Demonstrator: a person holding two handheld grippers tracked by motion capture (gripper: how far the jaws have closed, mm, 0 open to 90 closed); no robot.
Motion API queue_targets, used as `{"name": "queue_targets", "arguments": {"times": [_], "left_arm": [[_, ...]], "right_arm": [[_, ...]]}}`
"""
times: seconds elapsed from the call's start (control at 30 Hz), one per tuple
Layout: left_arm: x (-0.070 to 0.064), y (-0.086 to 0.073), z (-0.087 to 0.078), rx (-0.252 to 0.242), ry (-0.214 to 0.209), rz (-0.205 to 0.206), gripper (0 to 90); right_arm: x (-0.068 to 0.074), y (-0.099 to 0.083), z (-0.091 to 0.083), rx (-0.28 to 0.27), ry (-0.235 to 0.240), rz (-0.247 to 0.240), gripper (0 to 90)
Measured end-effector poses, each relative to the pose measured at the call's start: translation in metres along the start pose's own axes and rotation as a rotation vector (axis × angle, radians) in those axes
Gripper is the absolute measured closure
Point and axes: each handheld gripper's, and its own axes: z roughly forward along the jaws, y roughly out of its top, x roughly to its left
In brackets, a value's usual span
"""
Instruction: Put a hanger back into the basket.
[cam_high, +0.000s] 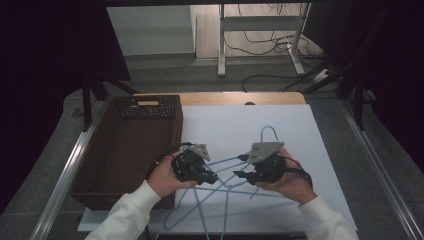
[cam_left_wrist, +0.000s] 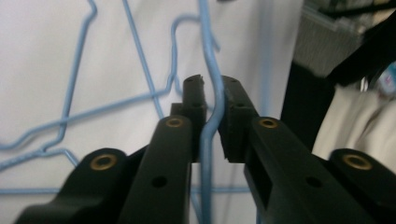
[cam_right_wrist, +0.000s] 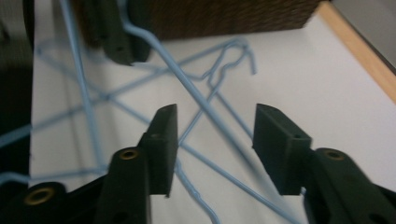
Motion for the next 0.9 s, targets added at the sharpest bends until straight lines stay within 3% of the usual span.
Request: {"name": "queue_targets", "arguments": {"times": [0.07, 0.1, 0.2, 0.27, 0.43, 0.67, 0.9], "left_arm": [[-0.003, -0.002, -0.006, -0.032, 0.001, 0.016, 86.9], [-0.004, -0.003, -0.007, -0.04, 0.014, 0.018, 87.5], [-0.004, -0.007, -0.014, -0.081, 0.03, -0.006, 87.4], [-0.004, -0.009, -0.019, -0.097, 0.033, -0.019, 87.4], [-0.006, -0.014, -0.032, -0.159, 0.071, -0.034, 87.5], [-0.01, -0.02, -0.065, -0.263, 0.14, -0.045, 87.5], [-0.008, -0.035, -0.095, -0.376, 0.198, -0.066, 87.7]], "right_arm": [[-0.006, -0.006, -0.018, -0.112, -0.007, 0.088, 45.0], [-0.007, -0.008, -0.028, -0.155, -0.044, 0.121, 42.5], [-0.007, -0.016, -0.054, -0.265, -0.11, 0.189, 37.6], [-0.007, -0.02, -0.067, -0.302, -0.122, 0.212, 36.2], [-0.001, -0.035, -0.079, -0.29, -0.131, 0.254, 31.4], [0.0, -0.06, -0.077, -0.258, -0.127, 0.324, 29.2], [0.0, -0.073, -0.067, -0.213, -0.119, 0.343, 27.7]]}}
